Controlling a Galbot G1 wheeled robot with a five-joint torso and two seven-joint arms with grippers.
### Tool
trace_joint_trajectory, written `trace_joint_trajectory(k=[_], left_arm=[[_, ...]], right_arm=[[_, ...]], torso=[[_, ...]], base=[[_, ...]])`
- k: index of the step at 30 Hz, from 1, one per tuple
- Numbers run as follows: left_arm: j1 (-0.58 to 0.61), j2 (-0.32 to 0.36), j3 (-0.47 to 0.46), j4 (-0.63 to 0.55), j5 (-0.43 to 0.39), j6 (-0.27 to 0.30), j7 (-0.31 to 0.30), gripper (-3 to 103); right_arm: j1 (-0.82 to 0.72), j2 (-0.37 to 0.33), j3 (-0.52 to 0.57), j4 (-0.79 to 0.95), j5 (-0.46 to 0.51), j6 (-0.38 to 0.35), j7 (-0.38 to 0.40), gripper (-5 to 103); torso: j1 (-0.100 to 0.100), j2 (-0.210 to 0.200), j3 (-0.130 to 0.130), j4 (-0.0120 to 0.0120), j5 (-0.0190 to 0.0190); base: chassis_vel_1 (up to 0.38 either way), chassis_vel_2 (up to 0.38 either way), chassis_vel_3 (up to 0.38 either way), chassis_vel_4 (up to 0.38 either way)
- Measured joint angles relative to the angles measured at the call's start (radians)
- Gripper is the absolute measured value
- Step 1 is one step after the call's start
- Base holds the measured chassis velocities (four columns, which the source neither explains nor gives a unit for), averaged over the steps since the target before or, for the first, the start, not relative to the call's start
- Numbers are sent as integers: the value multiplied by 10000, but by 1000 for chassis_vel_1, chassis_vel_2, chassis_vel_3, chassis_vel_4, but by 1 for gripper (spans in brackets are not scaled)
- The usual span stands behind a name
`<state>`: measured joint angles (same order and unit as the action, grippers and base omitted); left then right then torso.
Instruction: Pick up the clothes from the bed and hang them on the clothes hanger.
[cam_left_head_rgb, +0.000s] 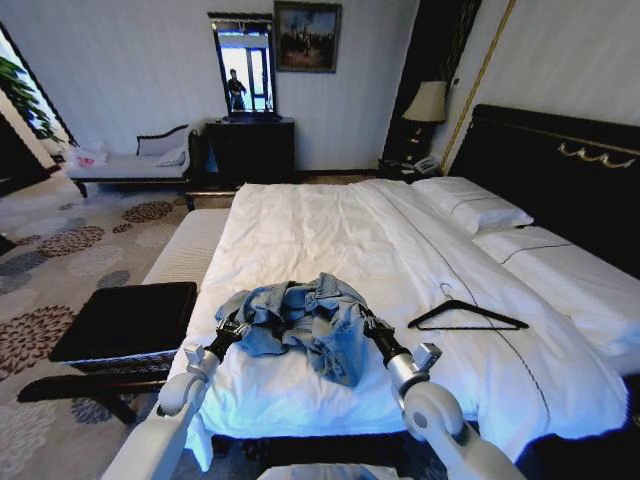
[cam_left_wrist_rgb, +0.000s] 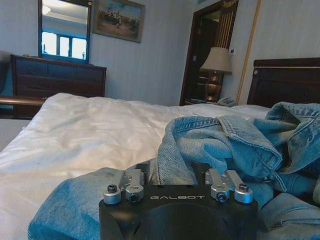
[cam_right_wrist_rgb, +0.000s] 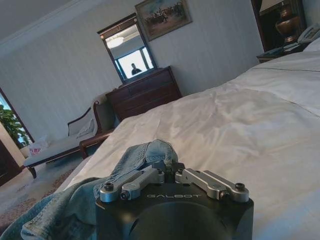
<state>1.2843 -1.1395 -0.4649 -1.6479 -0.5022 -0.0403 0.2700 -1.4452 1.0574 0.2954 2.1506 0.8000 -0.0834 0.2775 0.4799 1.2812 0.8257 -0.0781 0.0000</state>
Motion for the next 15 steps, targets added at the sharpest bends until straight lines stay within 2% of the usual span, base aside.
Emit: trace_joint_trajectory(k=[1,4,5,7,8,10,11,13,15], left_arm=[[0,0,0,0,0,0,0,53],[-43,-4,2,52,-25,-98,115,36],[-43,-4,2,52,-25,-98,115,36],[-46,-12,2,63,-97,-121,160,26],[-46,-17,1,64,-135,-122,172,26],[-45,-38,-16,100,-199,-149,203,15],[-45,-38,-16,100,-199,-149,203,15],[-45,-76,-123,101,-214,-217,208,6],[-38,-78,-267,8,-268,-250,207,4]], right_arm=[[0,0,0,0,0,0,0,4],[23,63,-14,-76,-14,58,0,4],[23,63,-14,-76,-14,58,0,4],[25,77,-29,-93,-33,107,0,4],[23,76,-31,-93,-34,117,0,4],[16,49,-30,-92,-34,174,-2,4],[16,49,-30,-92,-34,174,-2,4],[14,25,-4,-57,87,289,-25,4],[12,-16,13,55,472,384,-62,4]], torso=[[0,0,0,0,0],[0,0,0,0,0],[0,0,0,0,0],[0,0,0,0,0],[0,0,0,0,0],[0,0,0,0,0],[0,0,0,0,0],[0,0,0,-1,0],[0,-1,0,0,0]], base=[[0,0,0,0],[0,0,0,0],[0,0,0,0],[0,0,0,0],[0,0,0,0],[0,0,0,0],[0,0,0,0],[0,0,0,0],[0,0,0,0]])
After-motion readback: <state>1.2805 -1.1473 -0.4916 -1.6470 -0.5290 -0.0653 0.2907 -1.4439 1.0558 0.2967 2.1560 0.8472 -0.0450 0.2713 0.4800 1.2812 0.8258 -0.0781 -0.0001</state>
